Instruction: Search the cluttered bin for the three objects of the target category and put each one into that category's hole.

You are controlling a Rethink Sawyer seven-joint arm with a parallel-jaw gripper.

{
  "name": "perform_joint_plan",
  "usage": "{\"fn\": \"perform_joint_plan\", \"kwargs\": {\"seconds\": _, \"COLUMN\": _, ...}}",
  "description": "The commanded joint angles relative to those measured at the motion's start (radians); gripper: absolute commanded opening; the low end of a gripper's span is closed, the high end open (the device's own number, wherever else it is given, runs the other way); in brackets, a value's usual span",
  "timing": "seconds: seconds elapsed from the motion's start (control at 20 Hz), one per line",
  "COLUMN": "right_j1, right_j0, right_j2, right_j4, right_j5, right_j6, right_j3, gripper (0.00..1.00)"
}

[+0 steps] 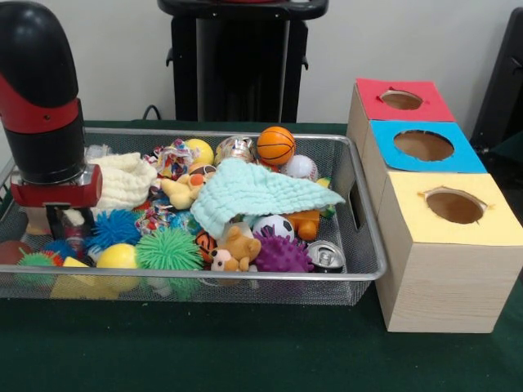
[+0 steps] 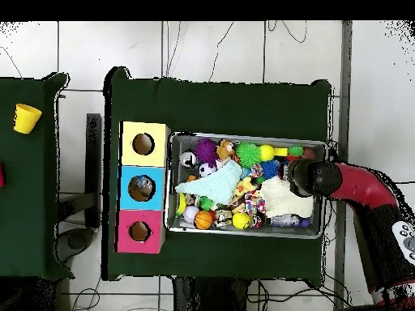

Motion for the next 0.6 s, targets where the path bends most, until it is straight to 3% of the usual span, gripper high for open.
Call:
{"fn": "perform_joint_plan", "kwargs": {"seconds": 0.05, "right_j1": 0.076, "right_j0": -0.001, "right_j2": -0.047, "right_j4": -0.105, "right_j5": -0.023, "right_j6": -0.133, "right_j3": 0.036, "gripper": 0.00}}
{"fn": "perform_joint_plan", "kwargs": {"seconds": 0.35, "right_j1": 0.066, "right_j0": 0.003, "right_j2": -0.039, "right_j4": -0.107, "right_j5": -0.047, "right_j6": -0.131, "right_j3": 0.037, "gripper": 0.00}}
{"fn": "perform_joint_plan", "kwargs": {"seconds": 0.6, "right_j1": -0.044, "right_j0": 0.035, "right_j2": -0.027, "right_j4": -0.053, "right_j5": 0.075, "right_j6": -0.147, "right_j3": 0.047, "gripper": 0.00}}
